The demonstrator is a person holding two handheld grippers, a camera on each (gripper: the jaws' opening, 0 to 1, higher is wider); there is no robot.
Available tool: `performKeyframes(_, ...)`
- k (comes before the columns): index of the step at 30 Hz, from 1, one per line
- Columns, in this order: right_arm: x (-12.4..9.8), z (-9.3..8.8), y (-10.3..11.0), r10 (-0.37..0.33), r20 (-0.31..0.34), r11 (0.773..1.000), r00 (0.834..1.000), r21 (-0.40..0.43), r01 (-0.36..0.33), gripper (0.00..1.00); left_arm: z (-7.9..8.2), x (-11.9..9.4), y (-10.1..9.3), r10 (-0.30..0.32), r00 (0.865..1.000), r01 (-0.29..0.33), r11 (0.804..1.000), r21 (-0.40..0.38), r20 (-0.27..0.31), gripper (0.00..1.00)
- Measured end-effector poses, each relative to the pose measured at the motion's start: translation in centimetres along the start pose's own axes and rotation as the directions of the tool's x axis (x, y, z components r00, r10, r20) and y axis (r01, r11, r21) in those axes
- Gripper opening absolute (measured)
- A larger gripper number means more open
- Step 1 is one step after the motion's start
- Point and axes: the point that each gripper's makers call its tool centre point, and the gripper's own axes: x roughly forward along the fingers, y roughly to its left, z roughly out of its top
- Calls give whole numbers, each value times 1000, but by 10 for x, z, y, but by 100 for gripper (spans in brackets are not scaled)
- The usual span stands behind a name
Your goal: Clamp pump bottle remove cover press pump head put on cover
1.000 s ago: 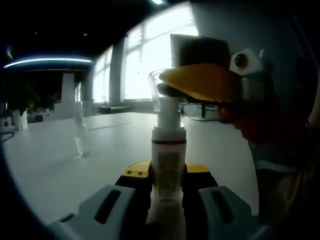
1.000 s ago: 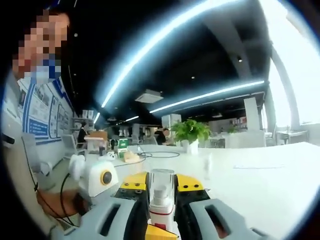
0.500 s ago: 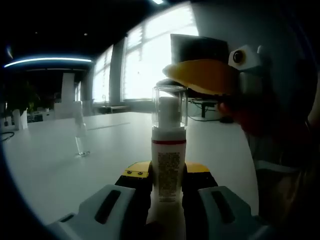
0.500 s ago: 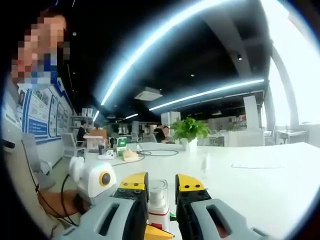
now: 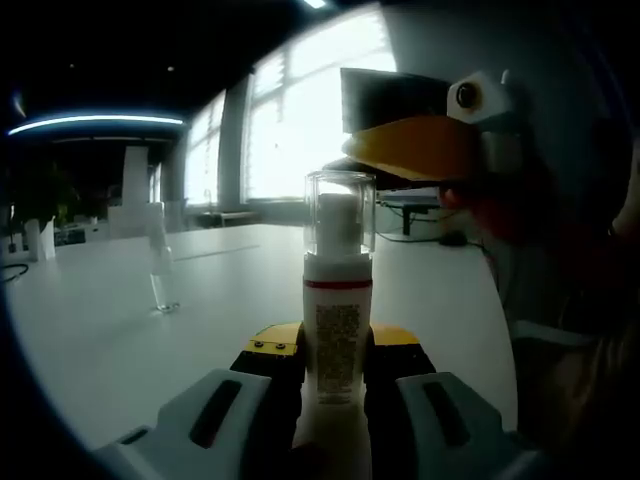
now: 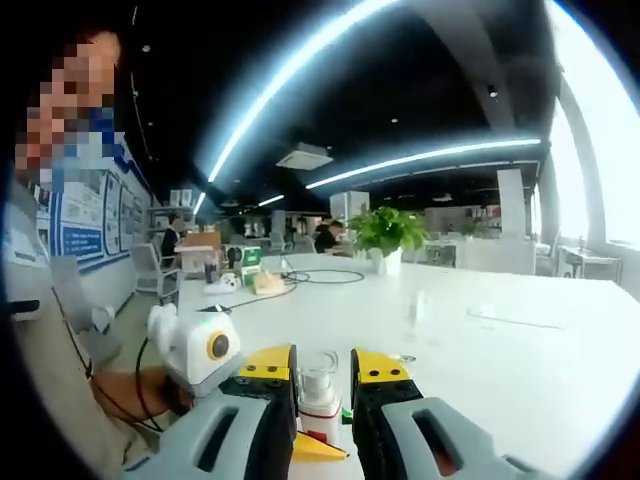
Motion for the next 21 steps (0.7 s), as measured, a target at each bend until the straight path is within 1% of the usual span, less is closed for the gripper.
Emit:
performKeyframes(3, 0, -3, 6, -4, -38, 1000, 999, -15, 4, 17, 0, 0, 0, -1, 1000, 1, 1000, 6, 1, 14)
performKeyframes(6, 0, -5, 2, -4, -86, 1000, 996, -26, 2, 18, 0, 1, 1, -1, 1000, 1, 1000, 8, 1, 14)
performKeyframes(9, 1, -7, 5, -2, -120, 999, 993, -44, -4, 18, 0, 1, 1, -1, 1000, 1, 1000, 8, 1, 14)
performKeyframes(11, 2, -10, 5, 1, -147, 999, 989, -33, -6, 18, 1, 1, 1, -2, 1000, 2, 1000, 8, 1, 14)
performKeyframes(16, 3, -12, 2, -12, -182, 999, 983, -32, 7, 17, 1, 1, 0, -3, 1000, 3, 1000, 11, 1, 14)
performKeyframes(21, 4, -13, 0, -8, -206, 1000, 979, -25, 3, 17, 1, 1, 1, -3, 1000, 3, 1000, 9, 1, 14)
